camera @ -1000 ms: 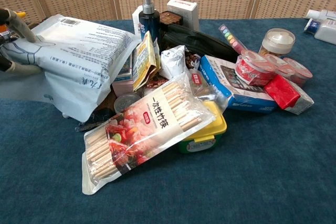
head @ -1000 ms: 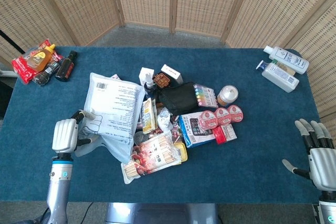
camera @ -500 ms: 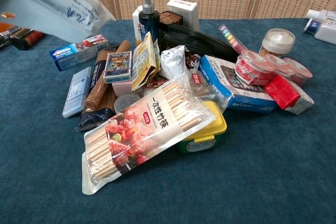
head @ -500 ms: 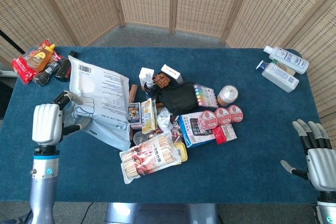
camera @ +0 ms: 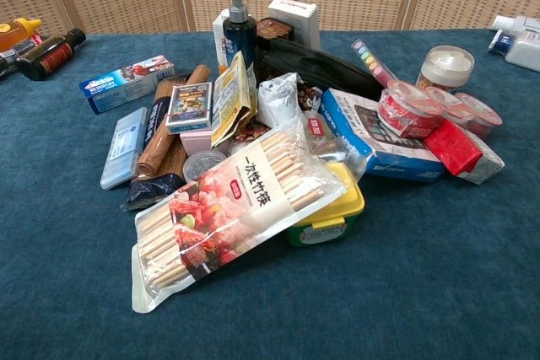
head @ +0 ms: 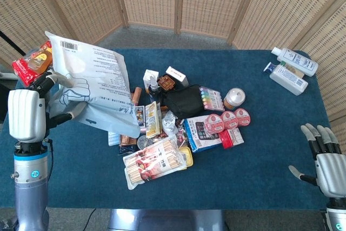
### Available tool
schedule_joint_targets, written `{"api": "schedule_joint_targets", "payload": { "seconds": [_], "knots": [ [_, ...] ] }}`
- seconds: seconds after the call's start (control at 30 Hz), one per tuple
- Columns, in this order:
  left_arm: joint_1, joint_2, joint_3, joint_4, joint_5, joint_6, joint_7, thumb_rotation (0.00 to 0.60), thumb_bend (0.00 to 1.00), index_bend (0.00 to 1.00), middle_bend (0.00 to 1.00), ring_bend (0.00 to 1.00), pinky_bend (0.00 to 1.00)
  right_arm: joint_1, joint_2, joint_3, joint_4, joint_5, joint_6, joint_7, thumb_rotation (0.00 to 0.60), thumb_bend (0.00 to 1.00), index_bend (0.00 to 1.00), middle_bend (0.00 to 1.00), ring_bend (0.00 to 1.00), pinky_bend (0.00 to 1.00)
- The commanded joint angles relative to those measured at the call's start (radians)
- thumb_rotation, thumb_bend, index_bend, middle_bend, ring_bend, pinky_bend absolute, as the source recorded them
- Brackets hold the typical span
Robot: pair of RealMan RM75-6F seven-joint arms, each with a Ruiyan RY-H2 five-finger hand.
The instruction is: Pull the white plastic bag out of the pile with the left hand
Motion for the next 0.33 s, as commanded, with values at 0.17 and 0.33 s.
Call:
{"api": "schedule_joint_targets", "payload": {
  "seconds": [0.17, 0.33],
  "knots": [
    [-0.045, 0.032, -0.056, -0.054, -0.032, 0.027, 0.056, 0.6, 0.15, 0.96, 1.0, 1.0, 1.0, 0.001, 0.0, 0.001, 0.0, 0.004, -0.003, -0.001, 0.6, 0.0, 0.0, 0.0, 0.0, 0.0],
    [-0.062, 0.039, -0.06, -0.069, -0.042, 0.044, 0.074, 0.6, 0.15, 0.96, 1.0, 1.0, 1.0, 0.0, 0.0, 0.001, -0.001, 0.002, -0.001, -0.001, 0.6, 0.0, 0.0, 0.0, 0.0, 0.0]
  ]
}}
